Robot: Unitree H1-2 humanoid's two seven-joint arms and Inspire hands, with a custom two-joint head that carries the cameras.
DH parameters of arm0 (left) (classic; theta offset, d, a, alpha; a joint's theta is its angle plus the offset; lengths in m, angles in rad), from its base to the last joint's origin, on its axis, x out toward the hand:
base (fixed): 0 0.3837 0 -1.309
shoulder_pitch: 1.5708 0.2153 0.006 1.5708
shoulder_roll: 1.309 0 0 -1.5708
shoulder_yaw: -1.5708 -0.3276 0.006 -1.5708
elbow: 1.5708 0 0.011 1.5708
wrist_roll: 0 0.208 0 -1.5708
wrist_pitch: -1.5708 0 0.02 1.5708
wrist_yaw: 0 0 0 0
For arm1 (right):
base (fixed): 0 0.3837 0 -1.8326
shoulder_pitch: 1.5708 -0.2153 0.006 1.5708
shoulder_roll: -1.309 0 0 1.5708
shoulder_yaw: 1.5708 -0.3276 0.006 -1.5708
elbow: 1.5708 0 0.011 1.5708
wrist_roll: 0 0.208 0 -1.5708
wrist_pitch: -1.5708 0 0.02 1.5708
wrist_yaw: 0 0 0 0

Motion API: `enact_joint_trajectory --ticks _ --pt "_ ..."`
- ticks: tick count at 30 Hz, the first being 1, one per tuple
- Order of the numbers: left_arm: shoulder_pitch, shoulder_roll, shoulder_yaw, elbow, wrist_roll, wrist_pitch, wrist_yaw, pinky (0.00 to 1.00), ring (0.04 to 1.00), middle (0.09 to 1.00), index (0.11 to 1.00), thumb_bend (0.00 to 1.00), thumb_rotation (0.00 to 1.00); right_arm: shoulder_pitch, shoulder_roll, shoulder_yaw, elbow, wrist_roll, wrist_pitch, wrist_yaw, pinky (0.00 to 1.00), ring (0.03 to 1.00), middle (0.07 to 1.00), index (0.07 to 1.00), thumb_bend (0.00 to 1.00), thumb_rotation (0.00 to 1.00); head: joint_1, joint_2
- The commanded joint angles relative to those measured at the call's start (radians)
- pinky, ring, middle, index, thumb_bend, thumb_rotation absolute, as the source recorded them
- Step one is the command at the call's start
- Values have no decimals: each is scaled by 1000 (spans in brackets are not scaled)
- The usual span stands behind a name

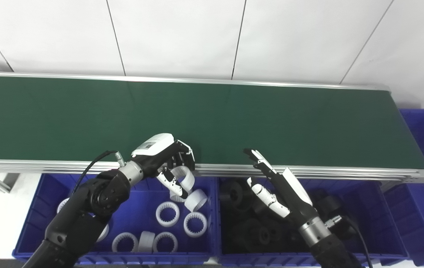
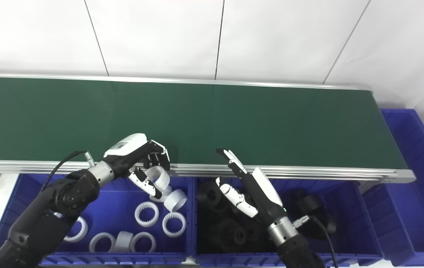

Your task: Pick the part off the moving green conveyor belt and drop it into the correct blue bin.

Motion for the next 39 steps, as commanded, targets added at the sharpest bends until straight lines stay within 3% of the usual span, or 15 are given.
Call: enact_joint_trajectory --ticks 1,13,25,32,36,39 --pt "-6 9 -7 9 7 -31 27 388 480 551 458 472 0 -11 -1 -9 -38 13 -4 -5 918 966 987 960 313 924 0 2" --pt "79 23 -13 -1 -25 -64 32 402 482 548 458 473 0 -5 0 -11 -46 16 0 -5 926 971 985 958 311 924 4 11" --pt "224 65 47 -264 -92 50 -51 392 486 554 466 471 0 -9 0 -8 -40 29 3 4 917 966 990 964 308 934 25 17" --pt "215 58 51 -205 -68 43 -33 398 482 554 465 471 0 -18 5 -1 -29 22 3 0 916 965 989 961 321 945 17 15" --pt "203 66 24 -193 -5 94 -62 395 490 555 485 472 0 -15 0 -2 -45 17 11 2 920 967 990 963 309 943 12 18" --pt "198 68 9 -173 17 86 -50 397 503 549 493 473 0 -9 -1 -5 -52 23 13 3 923 969 990 962 307 925 12 20"
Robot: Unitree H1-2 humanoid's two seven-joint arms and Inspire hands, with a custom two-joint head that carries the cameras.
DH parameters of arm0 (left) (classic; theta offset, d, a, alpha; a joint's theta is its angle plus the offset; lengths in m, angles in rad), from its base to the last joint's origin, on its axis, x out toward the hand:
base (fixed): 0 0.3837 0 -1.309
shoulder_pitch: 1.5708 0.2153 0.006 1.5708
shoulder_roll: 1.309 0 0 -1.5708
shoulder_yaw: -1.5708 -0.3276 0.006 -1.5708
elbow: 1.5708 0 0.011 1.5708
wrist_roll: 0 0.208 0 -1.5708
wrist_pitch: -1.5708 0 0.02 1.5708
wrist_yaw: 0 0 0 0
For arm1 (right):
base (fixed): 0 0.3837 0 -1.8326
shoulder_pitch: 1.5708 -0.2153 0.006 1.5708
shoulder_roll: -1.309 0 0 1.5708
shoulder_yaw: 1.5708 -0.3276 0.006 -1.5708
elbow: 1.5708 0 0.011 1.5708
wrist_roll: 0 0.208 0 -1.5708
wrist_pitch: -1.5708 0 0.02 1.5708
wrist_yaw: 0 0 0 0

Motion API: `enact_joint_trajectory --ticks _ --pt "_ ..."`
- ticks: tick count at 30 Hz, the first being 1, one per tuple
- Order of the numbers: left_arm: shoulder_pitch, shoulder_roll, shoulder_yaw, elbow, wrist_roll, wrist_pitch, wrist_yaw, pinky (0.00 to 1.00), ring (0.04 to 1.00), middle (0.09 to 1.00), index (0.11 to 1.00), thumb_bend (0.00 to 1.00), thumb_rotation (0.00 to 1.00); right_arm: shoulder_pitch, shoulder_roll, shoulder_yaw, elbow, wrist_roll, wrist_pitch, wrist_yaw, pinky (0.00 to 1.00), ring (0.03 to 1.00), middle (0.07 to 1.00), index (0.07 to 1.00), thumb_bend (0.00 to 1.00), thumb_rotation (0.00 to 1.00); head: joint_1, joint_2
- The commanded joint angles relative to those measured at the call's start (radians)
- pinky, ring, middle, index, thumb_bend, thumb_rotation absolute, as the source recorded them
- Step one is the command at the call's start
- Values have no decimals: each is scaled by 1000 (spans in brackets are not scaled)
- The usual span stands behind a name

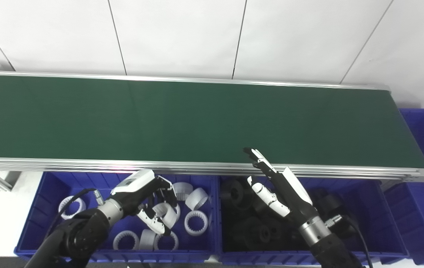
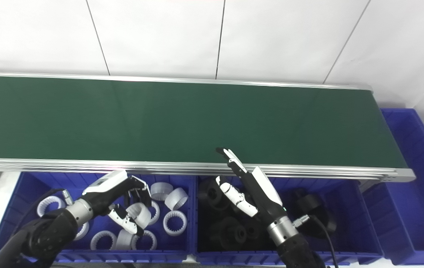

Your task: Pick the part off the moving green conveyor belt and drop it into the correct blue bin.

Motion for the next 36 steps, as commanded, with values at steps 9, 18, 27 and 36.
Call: enact_joint_trajectory --ticks 9,18,27,36 --pt "-45 7 -26 63 23 -56 40 767 827 825 793 701 113 -10 -4 -8 -36 18 5 4 925 969 990 962 309 923 1 5" --pt "-43 14 -9 31 -71 -61 -8 804 864 858 839 636 311 -9 0 -5 -42 16 14 5 920 964 989 960 318 922 -6 6" --pt "-11 -22 117 8 -472 -304 4 797 859 887 856 482 472 -9 8 8 -1 17 -30 -5 913 963 989 961 361 967 -34 -18" --pt "24 -39 135 71 -613 -438 -28 870 942 981 956 474 793 14 33 43 75 -60 -83 -59 914 961 991 968 362 970 -123 -239"
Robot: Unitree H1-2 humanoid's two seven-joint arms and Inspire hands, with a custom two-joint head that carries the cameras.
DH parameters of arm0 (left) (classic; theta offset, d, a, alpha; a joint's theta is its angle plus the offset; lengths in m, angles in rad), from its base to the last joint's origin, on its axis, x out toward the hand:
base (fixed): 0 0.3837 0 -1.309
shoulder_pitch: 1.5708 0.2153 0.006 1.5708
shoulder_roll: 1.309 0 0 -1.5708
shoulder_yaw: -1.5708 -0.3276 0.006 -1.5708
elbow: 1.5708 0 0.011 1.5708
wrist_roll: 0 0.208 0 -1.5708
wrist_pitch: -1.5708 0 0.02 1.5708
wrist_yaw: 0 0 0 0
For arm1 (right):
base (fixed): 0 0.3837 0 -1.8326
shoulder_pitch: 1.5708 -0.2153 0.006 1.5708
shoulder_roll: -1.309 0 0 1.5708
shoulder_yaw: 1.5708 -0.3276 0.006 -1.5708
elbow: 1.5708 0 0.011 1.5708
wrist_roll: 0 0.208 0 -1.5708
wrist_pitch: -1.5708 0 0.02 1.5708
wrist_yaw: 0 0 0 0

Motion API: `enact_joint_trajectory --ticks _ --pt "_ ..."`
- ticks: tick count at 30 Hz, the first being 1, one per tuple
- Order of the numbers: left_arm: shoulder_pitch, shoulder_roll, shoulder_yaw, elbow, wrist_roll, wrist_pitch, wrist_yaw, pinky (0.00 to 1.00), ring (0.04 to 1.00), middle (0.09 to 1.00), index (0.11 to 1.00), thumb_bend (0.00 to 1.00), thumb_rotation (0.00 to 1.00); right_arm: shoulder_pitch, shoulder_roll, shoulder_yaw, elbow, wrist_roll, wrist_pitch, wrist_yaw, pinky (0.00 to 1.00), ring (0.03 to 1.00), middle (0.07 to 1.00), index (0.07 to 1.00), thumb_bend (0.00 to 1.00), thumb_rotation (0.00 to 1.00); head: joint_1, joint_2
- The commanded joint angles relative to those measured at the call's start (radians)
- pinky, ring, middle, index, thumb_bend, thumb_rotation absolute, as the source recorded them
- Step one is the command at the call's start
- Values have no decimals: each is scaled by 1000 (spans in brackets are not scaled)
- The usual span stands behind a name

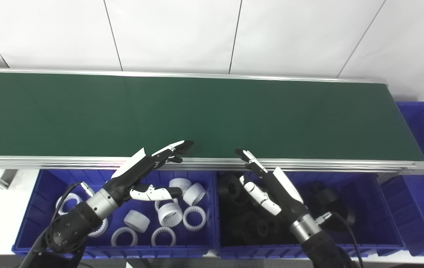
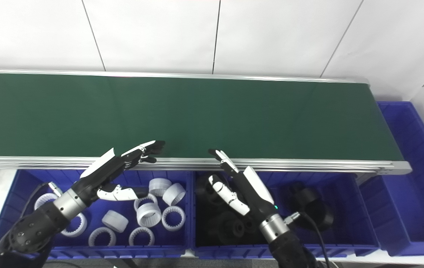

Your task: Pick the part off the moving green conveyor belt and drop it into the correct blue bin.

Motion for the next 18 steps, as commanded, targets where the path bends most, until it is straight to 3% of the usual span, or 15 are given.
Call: enact_joint_trajectory --ticks 1,2,4,10,18 --pt "-3 -4 11 31 -33 -85 -1 880 950 986 961 483 813 7 12 9 10 -20 -81 -39 916 963 993 970 365 968 1 -2" --pt "-5 -11 9 54 -29 -97 3 887 956 989 965 489 825 11 13 13 32 -28 -104 -53 917 965 995 972 366 966 -6 -29" --pt "-11 -23 5 81 -20 -103 9 904 966 996 969 494 844 14 16 18 61 -39 -137 -74 928 975 999 978 401 987 -7 -38" --pt "-23 -42 -3 98 5 -103 24 950 985 1000 975 470 812 30 23 16 26 -45 -139 -86 945 986 1000 987 398 1000 -6 -5" --pt "0 -37 3 93 6 -103 28 973 990 1000 980 492 875 47 42 17 0 -15 -156 -95 939 980 1000 984 385 1000 -13 7"
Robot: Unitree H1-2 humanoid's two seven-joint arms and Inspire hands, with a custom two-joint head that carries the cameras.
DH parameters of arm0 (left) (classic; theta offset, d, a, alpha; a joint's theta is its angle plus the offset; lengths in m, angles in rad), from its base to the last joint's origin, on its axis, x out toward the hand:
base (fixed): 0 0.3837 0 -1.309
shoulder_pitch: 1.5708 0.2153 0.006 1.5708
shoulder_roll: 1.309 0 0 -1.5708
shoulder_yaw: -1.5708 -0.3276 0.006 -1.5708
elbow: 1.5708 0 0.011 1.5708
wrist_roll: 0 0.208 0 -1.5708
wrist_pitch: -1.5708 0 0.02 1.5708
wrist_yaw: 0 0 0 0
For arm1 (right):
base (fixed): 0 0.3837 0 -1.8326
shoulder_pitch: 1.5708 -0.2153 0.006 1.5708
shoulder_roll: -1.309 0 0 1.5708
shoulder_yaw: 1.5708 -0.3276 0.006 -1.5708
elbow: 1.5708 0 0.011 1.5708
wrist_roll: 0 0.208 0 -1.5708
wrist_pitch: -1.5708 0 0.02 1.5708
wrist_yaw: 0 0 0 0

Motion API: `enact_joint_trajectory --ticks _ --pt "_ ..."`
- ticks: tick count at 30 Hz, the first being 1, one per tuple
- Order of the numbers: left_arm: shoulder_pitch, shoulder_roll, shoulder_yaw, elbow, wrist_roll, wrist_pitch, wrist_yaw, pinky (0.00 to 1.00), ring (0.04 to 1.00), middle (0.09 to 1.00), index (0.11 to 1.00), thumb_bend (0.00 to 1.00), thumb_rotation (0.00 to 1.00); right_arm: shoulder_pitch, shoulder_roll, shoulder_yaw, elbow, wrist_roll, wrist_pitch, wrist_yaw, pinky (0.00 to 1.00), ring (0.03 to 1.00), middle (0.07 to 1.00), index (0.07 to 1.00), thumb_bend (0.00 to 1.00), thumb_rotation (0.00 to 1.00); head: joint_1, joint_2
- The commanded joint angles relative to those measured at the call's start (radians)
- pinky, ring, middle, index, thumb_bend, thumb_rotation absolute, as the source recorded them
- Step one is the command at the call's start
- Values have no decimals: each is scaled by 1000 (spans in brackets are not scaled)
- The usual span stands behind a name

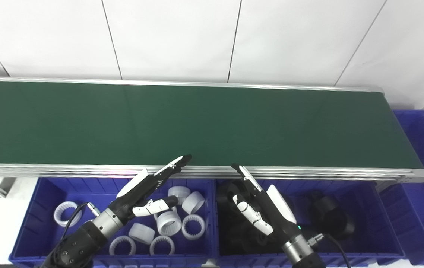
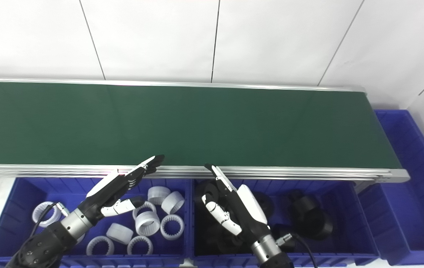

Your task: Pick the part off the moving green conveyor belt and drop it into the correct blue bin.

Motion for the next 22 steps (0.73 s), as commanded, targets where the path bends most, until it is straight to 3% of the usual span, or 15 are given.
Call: enact_joint_trajectory --ticks 1,6,9,11,12,13,14,15,17,22 --pt "-1 13 11 -31 -4 -41 18 972 990 1000 980 493 878 5 12 -2 -37 24 -53 -14 937 979 1000 984 386 1000 -2 0" --pt "19 23 5 -50 13 -41 28 954 977 992 968 492 875 22 16 -1 -65 25 -33 -8 941 979 1000 987 407 1000 -18 -5" --pt "31 25 -9 -48 23 -41 39 931 962 983 960 474 851 31 20 0 -44 19 -52 -19 946 982 1000 988 396 1000 -31 -98" --pt "29 28 -25 -34 28 -41 44 918 955 979 959 456 827 36 22 0 -17 24 -81 -30 942 983 1000 987 403 999 -38 -112" --pt "29 27 -30 -31 24 -41 44 917 954 978 959 456 824 37 23 0 -9 29 -91 -32 941 984 1000 987 405 998 -38 -108" --pt "28 24 -31 -36 22 -41 47 912 953 976 955 455 806 37 23 -1 -9 34 -99 -34 941 985 1000 986 412 993 -37 -69" --pt "27 21 -31 -41 19 -41 50 900 947 969 947 460 787 35 24 -1 -8 33 -108 -37 941 985 1000 983 417 987 -37 -69" --pt "27 19 -30 -49 19 -41 53 895 944 966 944 464 776 34 24 -2 -13 35 -110 -37 939 985 1000 981 423 985 -33 -37" --pt "24 20 -28 -65 22 -41 58 893 943 966 944 467 766 34 26 -4 -27 31 -107 -36 939 985 1000 985 446 996 -29 -12" --pt "35 33 -18 -93 10 -41 55 930 958 979 959 460 807 30 32 -4 -75 14 -81 -29 938 984 1000 989 410 1000 -32 9"
